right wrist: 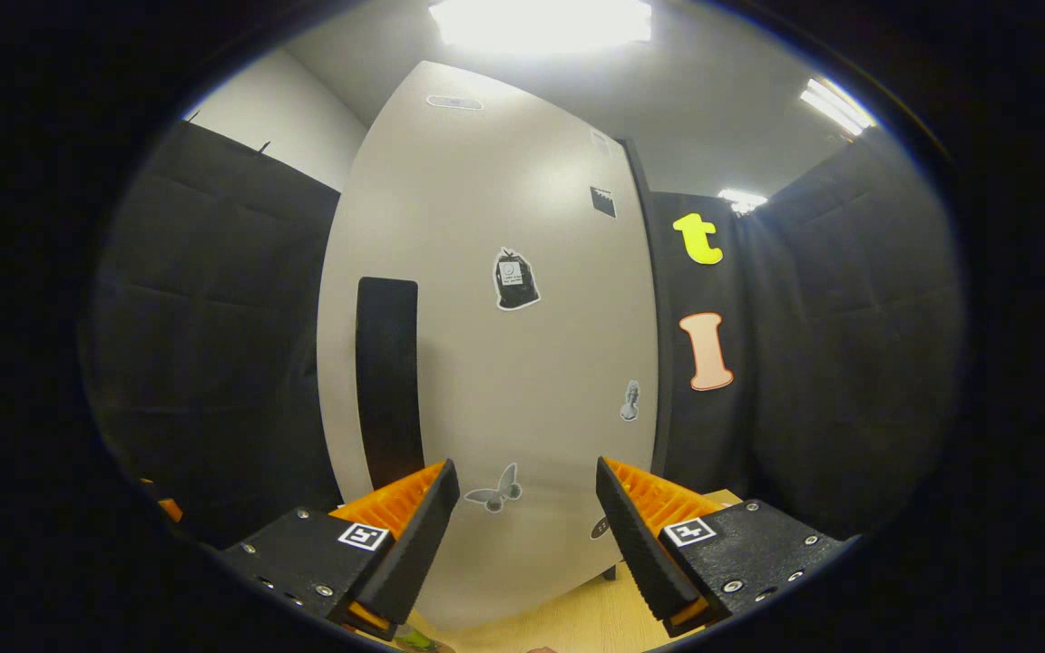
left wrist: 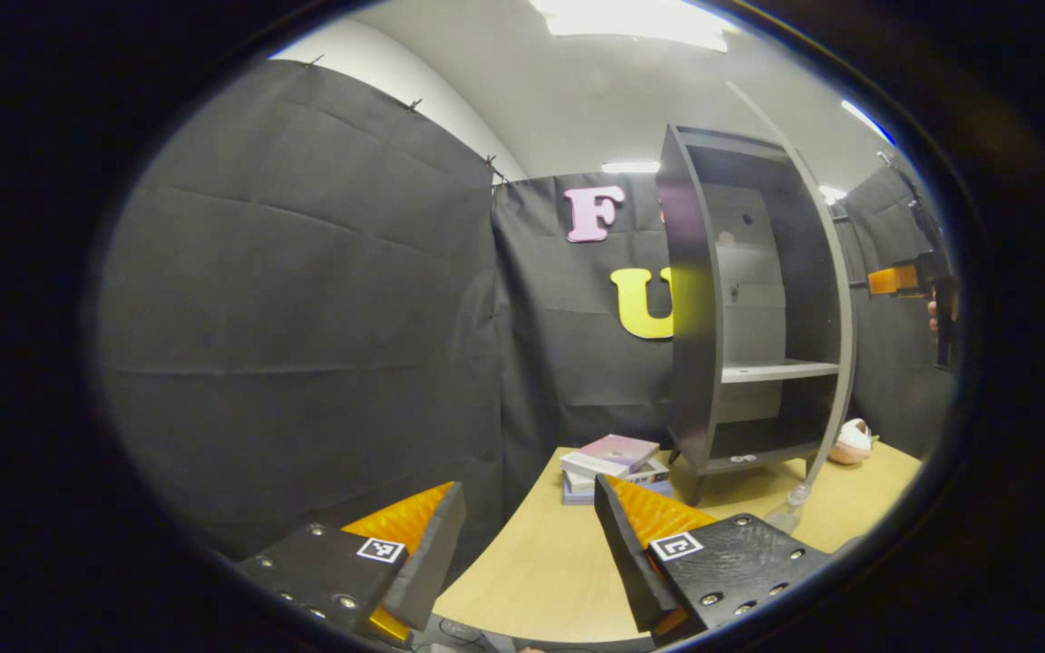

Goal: Open the cabinet door with the right hand, grasp the bottle in the cabinet with the left hand and place it on the coaster, then close the cabinet door with the right hand.

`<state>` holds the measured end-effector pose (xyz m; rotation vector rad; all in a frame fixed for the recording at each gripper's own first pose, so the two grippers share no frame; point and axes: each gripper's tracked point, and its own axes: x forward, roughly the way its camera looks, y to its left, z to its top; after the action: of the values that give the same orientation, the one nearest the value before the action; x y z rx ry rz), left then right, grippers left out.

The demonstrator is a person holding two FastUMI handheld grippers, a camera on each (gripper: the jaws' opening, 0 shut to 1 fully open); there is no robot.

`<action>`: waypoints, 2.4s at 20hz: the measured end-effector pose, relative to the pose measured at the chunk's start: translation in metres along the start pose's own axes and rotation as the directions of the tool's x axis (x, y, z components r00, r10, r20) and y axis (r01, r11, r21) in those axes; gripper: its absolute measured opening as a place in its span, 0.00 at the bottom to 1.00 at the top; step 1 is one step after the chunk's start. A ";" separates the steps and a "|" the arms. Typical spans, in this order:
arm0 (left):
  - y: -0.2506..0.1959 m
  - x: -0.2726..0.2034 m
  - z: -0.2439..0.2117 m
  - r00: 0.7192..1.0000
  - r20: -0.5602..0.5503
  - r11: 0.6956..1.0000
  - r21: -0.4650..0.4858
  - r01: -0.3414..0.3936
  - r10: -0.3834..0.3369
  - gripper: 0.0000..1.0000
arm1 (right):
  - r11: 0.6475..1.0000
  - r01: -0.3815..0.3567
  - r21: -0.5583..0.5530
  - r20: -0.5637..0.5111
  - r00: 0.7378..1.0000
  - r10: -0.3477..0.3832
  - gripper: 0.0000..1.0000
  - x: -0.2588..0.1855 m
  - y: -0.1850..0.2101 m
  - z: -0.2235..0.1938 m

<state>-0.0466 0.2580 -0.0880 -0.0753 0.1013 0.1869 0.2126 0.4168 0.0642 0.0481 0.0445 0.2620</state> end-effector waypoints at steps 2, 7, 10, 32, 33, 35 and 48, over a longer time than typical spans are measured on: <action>0.006 0.001 0.000 1.000 0.004 1.000 -0.006 -0.005 0.005 0.82 | 1.000 -0.008 0.001 0.000 1.000 0.008 0.94 0.005 0.010 -0.003; 0.002 0.009 0.007 1.000 0.013 1.000 -0.023 0.019 -0.019 0.86 | 1.000 -0.009 -0.022 -0.011 1.000 0.009 0.94 0.004 0.015 -0.007; -0.011 0.019 0.017 0.999 0.023 0.999 -0.013 0.042 -0.041 0.86 | 0.999 -0.012 -0.030 -0.005 1.000 0.012 0.94 -0.003 0.011 -0.007; -0.239 0.017 0.084 0.973 0.071 0.975 -0.034 0.221 -0.218 0.86 | 0.998 0.055 -0.029 0.027 0.998 -0.054 0.94 -0.086 -0.165 -0.014; -0.244 0.016 0.085 0.972 0.071 0.973 -0.041 0.227 -0.224 0.86 | 0.998 0.060 -0.032 0.029 0.998 -0.059 0.94 -0.091 -0.171 -0.015; -0.258 0.012 0.087 0.970 0.065 0.970 -0.049 0.237 -0.234 0.82 | 0.997 0.072 -0.029 0.030 0.997 -0.071 0.94 -0.098 -0.183 -0.020; -0.283 0.009 0.096 0.966 0.069 0.969 0.005 0.248 -0.247 0.82 | 0.996 0.092 0.009 0.018 0.996 -0.092 0.94 -0.104 -0.206 -0.030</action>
<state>0.0249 -0.0095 0.0242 -0.0839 0.0217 -0.0604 0.1640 0.1927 0.0274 0.0559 0.0290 0.1691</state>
